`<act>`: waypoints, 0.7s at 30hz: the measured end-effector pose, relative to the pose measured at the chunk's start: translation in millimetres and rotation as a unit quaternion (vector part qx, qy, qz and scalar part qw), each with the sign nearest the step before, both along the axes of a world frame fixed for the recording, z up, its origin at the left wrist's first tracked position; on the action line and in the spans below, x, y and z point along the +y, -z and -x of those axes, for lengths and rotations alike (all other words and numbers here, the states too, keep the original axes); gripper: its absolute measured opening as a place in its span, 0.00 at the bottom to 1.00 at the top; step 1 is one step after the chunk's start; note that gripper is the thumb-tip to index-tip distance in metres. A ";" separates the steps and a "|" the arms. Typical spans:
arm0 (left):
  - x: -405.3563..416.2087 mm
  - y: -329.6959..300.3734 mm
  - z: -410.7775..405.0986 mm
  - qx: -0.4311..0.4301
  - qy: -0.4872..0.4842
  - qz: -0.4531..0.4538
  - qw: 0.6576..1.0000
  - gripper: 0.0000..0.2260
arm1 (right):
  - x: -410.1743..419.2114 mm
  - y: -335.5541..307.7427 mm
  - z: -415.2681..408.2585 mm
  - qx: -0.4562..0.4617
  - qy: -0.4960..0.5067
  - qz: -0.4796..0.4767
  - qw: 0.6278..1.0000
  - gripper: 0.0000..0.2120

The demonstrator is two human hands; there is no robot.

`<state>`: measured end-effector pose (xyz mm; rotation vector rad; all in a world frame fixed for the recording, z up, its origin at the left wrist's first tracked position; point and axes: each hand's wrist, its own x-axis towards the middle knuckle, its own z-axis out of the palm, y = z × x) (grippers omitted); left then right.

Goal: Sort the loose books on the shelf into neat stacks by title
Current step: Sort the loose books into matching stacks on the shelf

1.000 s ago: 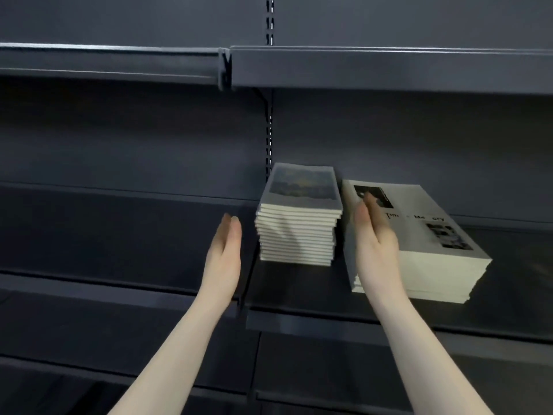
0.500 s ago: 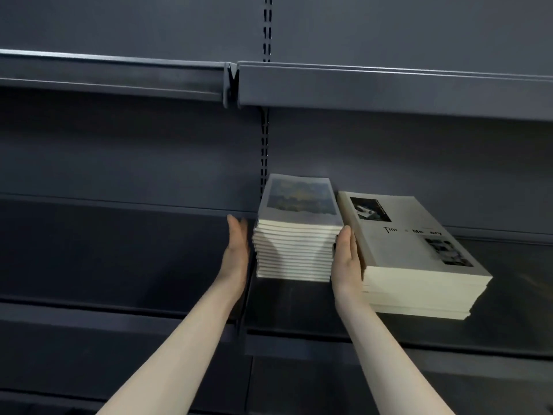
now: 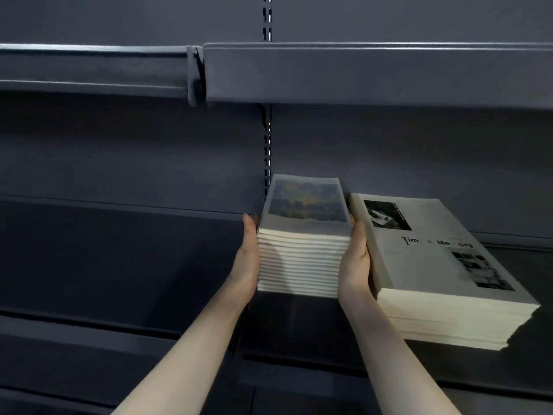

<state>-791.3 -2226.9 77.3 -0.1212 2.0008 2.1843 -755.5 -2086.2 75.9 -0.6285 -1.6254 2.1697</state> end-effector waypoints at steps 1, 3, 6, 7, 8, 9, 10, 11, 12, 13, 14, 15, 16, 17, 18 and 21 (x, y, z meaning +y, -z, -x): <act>0.9 0.6 1.4 -0.002 -0.008 -0.001 1.000 0.28 | 0.2 -0.3 1.3 0.001 -0.003 0.000 1.000 0.24; 0.8 4.1 4.6 0.000 -0.022 0.003 1.000 0.25 | 1.8 1.9 4.0 0.006 -0.003 -0.004 1.000 0.23; 0.3 4.3 4.6 0.018 -0.011 0.011 1.000 0.27 | 2.2 1.9 2.2 0.014 -0.016 -0.017 1.000 0.23; -0.3 4.4 4.9 0.025 -0.005 0.011 1.000 0.29 | 2.0 1.3 0.9 0.022 -0.015 -0.024 0.999 0.23; -0.7 3.6 5.3 0.034 0.003 0.010 0.999 0.30 | 2.4 1.6 0.9 0.031 -0.012 -0.037 0.999 0.24; -0.7 1.1 5.4 0.047 0.012 0.005 0.999 0.31 | 2.1 0.5 0.8 0.043 -0.008 -0.054 0.998 0.26; -0.6 -0.5 6.8 0.060 0.017 0.000 0.998 0.32 | 1.5 -0.5 1.9 0.055 -0.002 -0.068 0.996 0.28; -0.1 -2.5 7.5 0.069 0.016 -0.003 0.997 0.34 | 0.1 -3.2 2.5 0.064 0.001 -0.078 0.995 0.29; 0.5 -3.1 8.3 0.078 0.013 0.000 0.997 0.38 | -1.2 -4.9 3.6 0.066 0.005 -0.083 0.994 0.30; 1.2 -1.2 9.2 0.085 0.010 0.004 0.996 0.41 | -1.9 -6.0 4.6 0.064 0.007 -0.091 0.994 0.31; 1.8 2.5 11.1 0.089 0.002 0.003 0.996 0.43 | -2.6 -6.5 5.7 0.059 0.008 -0.103 0.993 0.29; 2.8 4.7 11.8 0.090 -0.008 -0.002 0.996 0.42 | -3.5 -7.1 6.2 0.056 0.012 -0.119 0.991 0.27; 4.0 5.4 11.6 0.097 -0.020 -0.005 0.995 0.37 | -4.9 -7.2 6.7 0.056 0.018 -0.134 0.989 0.25; 5.0 2.9 9.4 0.115 -0.027 -0.005 0.993 0.31 | -6.0 -7.2 7.5 0.057 0.025 -0.145 0.987 0.24; 5.9 2.3 9.5 0.129 -0.031 -0.002 0.991 0.27 | -6.4 -7.1 8.4 0.059 0.034 -0.151 0.986 0.23; 7.4 -0.9 7.5 0.182 -0.031 0.022 0.983 0.22 | -6.1 -5.5 11.0 0.063 0.048 -0.159 0.984 0.23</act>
